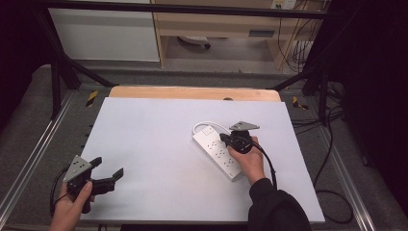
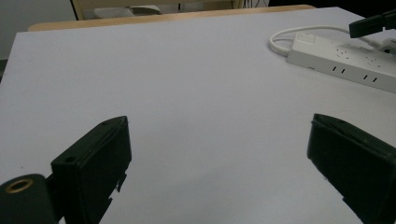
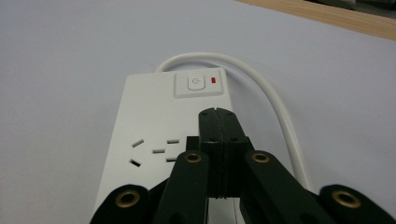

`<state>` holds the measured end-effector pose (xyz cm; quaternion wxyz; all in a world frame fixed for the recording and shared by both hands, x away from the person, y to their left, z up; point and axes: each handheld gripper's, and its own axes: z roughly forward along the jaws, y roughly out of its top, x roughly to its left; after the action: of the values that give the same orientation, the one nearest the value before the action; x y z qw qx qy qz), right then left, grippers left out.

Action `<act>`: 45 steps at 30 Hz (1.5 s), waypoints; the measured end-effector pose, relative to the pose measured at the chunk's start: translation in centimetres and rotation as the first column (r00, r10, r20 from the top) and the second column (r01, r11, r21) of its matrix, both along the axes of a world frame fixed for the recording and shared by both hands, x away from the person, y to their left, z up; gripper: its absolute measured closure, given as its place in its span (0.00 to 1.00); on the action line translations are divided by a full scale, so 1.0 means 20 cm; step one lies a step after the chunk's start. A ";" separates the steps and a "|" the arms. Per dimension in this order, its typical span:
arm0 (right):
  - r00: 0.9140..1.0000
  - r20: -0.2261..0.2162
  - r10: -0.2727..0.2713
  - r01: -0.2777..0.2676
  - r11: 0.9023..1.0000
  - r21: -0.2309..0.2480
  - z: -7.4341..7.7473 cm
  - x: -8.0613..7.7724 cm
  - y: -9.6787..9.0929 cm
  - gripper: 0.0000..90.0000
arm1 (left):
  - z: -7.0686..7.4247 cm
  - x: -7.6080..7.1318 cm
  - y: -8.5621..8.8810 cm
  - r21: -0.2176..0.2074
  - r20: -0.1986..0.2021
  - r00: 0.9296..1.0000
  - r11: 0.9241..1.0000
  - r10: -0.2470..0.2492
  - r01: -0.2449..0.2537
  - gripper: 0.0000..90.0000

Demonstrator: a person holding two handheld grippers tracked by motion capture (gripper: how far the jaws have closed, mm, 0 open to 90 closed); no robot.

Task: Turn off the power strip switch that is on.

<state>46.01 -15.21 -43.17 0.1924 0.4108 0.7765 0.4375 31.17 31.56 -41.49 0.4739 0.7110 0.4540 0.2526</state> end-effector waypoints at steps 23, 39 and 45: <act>1.000 -0.016 -0.004 0.003 1.000 -0.010 -0.01 0.01 0.01 1.00 | 0.00 0.00 0.00 0.001 0.000 1.000 1.000 -0.001 0.001 0.07; 1.000 -0.025 -0.003 0.002 1.000 -0.014 -0.01 0.01 0.02 1.00 | 0.00 0.00 0.00 0.001 -0.002 1.000 1.000 -0.003 0.003 0.07; 1.000 -0.029 0.000 -0.001 1.000 -0.020 -0.02 0.01 0.02 1.00 | 0.00 0.00 0.00 0.002 -0.001 1.000 1.000 -0.003 0.003 0.07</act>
<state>46.24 -14.86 -43.49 0.1851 0.4150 0.7835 0.4237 31.19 31.54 -41.52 0.4734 0.7123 0.4529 0.2518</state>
